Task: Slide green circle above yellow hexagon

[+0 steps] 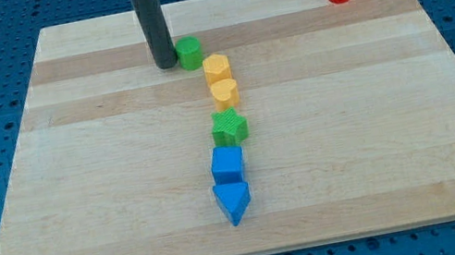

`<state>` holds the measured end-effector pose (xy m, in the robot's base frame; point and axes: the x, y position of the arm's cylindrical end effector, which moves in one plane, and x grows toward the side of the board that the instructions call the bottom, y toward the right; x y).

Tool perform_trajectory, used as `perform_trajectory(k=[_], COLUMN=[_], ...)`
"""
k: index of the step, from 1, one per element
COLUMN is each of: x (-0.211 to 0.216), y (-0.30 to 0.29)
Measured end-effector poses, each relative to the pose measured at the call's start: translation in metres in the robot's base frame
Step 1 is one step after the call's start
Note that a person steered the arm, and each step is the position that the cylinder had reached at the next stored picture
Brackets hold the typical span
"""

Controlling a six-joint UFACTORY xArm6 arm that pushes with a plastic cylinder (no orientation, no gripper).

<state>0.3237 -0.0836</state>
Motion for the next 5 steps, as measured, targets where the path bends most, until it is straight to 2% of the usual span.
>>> perform_trajectory(k=[5], x=[-0.005], y=[0.037])
